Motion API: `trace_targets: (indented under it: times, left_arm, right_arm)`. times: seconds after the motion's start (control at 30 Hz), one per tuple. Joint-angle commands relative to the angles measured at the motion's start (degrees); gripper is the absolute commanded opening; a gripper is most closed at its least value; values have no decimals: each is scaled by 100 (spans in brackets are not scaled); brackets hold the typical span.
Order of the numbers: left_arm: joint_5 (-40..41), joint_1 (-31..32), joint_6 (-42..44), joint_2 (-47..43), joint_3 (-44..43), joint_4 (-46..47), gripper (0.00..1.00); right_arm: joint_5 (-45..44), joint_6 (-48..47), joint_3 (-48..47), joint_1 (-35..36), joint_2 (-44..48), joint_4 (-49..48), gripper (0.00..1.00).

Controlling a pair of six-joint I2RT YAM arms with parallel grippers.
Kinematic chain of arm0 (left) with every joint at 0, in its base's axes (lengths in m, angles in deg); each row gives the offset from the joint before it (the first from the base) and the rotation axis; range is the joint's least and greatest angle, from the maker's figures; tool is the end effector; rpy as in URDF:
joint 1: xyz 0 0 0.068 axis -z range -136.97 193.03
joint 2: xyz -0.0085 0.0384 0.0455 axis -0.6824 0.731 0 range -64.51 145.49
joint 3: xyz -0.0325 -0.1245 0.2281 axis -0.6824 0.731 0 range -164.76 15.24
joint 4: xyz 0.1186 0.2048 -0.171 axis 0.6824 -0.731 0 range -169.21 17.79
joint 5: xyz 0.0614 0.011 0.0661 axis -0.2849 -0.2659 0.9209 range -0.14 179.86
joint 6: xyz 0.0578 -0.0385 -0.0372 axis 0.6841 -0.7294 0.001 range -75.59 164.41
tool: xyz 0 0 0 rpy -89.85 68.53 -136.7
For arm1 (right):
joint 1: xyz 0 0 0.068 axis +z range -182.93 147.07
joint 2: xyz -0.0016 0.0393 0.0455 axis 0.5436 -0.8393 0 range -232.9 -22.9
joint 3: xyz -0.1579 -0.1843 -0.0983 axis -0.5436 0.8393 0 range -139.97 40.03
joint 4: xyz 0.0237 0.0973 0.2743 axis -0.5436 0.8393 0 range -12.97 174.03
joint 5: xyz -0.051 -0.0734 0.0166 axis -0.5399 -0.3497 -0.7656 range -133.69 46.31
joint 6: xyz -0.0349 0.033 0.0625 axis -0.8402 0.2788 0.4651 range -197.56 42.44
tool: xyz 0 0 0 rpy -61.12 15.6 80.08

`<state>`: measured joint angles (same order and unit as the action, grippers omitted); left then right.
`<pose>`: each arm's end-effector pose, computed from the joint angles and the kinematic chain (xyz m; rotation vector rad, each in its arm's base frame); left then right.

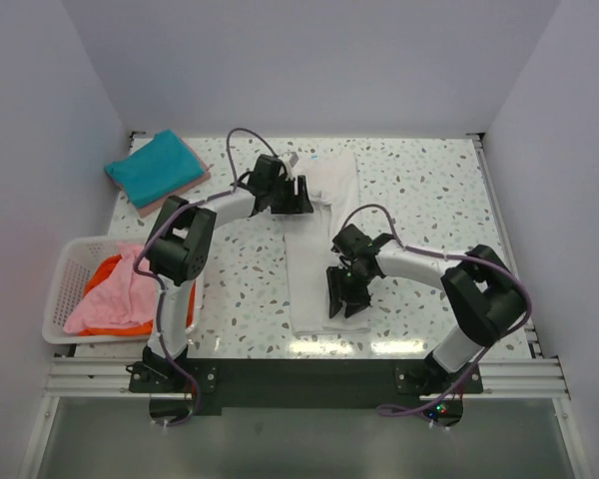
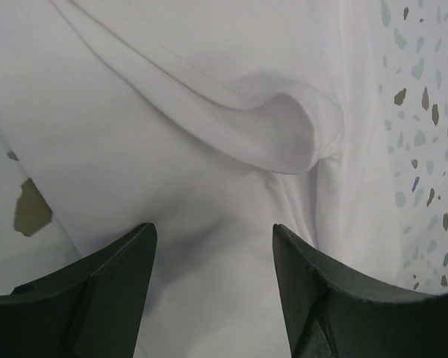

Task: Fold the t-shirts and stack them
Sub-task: Fold the tshirt

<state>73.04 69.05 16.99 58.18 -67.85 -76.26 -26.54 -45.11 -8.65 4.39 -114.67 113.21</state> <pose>0.4486 -0.2408 0.0998 0.1241 2.4313 -0.7884 0.2243 0.1959 0.0842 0.1743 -3.0706 -0.5455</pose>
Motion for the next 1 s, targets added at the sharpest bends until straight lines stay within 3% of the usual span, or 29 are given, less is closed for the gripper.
trace_targets:
  times: [0.0,0.2,0.4,0.67,0.97]
  left_arm:
    - [240,-273,570,386,-303,-297,69]
    - [109,-378,896,545,-796,-421,70]
    - [3,-370,1037,-156,-788,-412,70]
    - [319,-361,1151,-2002,625,-912,71]
    - [232,-36,1125,-3532,2507,-2143,71]
  right_arm:
    - [-299,358,-334,424,-490,-630,49]
    - [-677,499,-1142,794,-1106,-393,49]
    - [-976,508,-1530,812,-669,36,50]
    - [-1485,798,-916,812,545,547,52]
    - [-1258,1062,-80,821,687,118,52]
